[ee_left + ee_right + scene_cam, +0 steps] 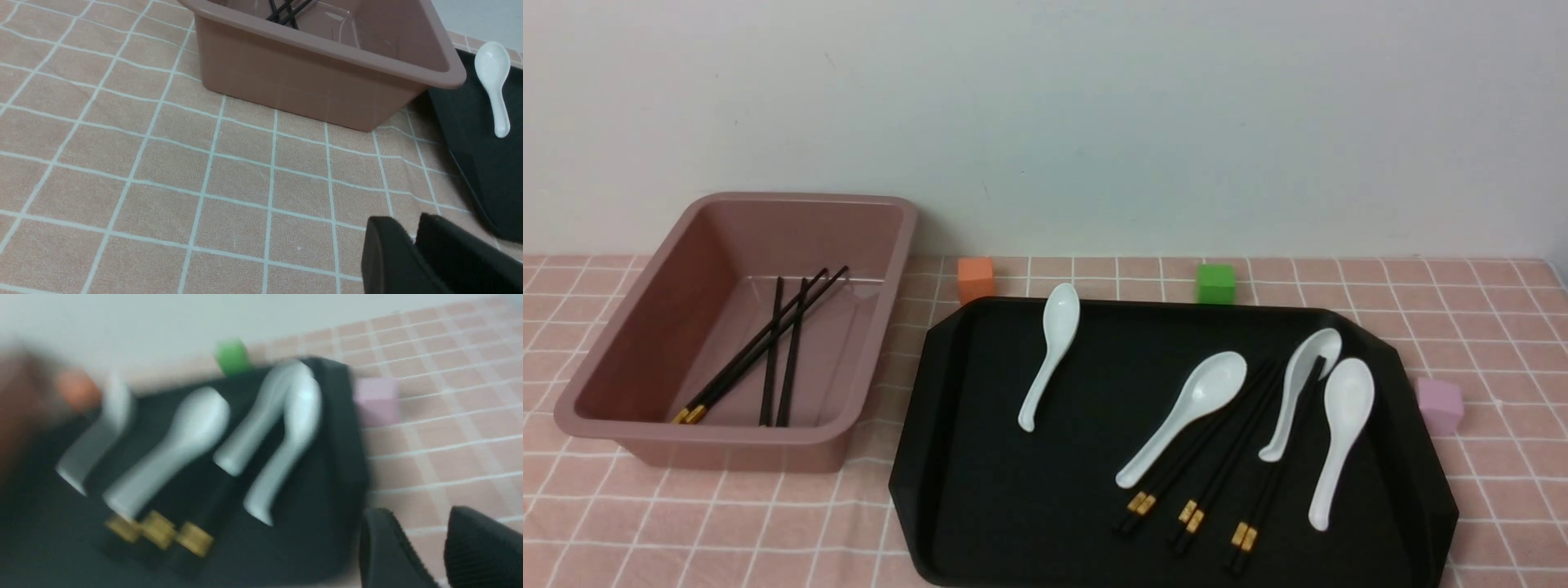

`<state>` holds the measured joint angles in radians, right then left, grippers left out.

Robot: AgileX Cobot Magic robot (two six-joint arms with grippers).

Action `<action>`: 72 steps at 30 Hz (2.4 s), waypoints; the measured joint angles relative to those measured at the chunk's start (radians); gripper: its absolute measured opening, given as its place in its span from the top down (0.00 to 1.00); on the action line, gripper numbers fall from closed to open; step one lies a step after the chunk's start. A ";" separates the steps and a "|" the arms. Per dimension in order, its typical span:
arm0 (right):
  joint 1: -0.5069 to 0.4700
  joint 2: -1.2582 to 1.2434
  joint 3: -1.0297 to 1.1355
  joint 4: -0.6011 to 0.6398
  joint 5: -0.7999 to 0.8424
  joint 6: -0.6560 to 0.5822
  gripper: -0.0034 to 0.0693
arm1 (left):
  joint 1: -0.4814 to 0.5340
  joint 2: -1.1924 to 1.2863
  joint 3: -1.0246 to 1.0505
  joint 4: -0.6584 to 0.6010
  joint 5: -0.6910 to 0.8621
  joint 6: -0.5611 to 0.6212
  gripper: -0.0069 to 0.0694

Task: On pink tablecloth take chopsticks from black tray and put them in box.
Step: 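Move the gripper over the chopsticks on the black tray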

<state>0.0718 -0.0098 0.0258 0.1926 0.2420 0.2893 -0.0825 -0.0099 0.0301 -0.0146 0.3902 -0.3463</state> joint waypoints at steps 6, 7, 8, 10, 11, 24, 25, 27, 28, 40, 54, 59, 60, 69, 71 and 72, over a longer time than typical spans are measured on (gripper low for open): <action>0.000 0.000 0.000 0.149 -0.187 0.075 0.62 | 0.000 0.000 0.000 0.000 0.000 0.000 0.74; 0.000 0.000 -0.005 0.165 -0.182 0.084 0.63 | 0.000 0.000 0.000 0.000 0.000 0.000 0.74; 0.000 0.000 -0.020 0.178 -0.152 0.092 0.64 | 0.000 0.000 0.000 0.000 0.000 0.000 0.74; 0.000 0.018 -0.080 0.182 -0.064 0.093 0.70 | 0.000 0.000 0.000 0.000 0.000 0.000 0.74; 0.000 0.055 -0.140 0.172 0.008 0.083 0.75 | 0.000 0.000 0.000 0.000 0.000 0.000 0.74; 0.000 0.898 -0.728 0.042 0.725 -0.178 0.96 | 0.000 0.000 0.000 0.000 0.000 0.000 0.72; 0.001 0.962 -0.748 0.043 0.726 -0.180 0.96 | 0.000 0.000 0.000 0.000 0.000 0.000 0.72; 0.015 1.055 -0.773 0.044 0.725 -0.185 0.95 | 0.000 0.000 0.000 0.000 0.000 0.000 0.71; 0.040 1.118 -0.795 0.053 0.721 -0.188 0.95 | 0.000 0.000 0.000 0.000 0.000 0.000 0.71; 0.481 1.549 -0.983 -0.134 0.524 0.176 0.90 | 0.000 0.000 0.000 0.000 0.000 0.000 0.69; 0.436 1.800 -1.051 -0.317 0.374 0.512 0.36 | 0.000 0.000 0.000 0.000 0.000 0.000 0.69; 0.426 1.840 -1.060 -0.308 0.324 0.512 0.36 | 0.000 0.000 0.000 0.000 0.000 0.000 0.69; 0.426 1.849 -1.065 -0.308 0.318 0.512 0.36 | 0.000 0.000 0.000 0.000 0.000 0.000 0.69; 0.426 1.893 -1.117 -0.320 0.355 0.512 0.47 | 0.000 0.000 0.000 0.000 0.000 0.000 0.69; 0.426 1.895 -1.120 -0.320 0.359 0.512 0.48 | 0.000 0.000 0.000 0.000 0.000 0.000 0.69; 0.426 1.896 -1.121 -0.326 0.365 0.508 0.48 | 0.000 0.000 0.000 0.000 0.000 0.000 0.69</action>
<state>0.4979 1.8861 -1.0947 -0.1332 0.6073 0.7970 -0.0825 -0.0099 0.0301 -0.0146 0.3902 -0.3463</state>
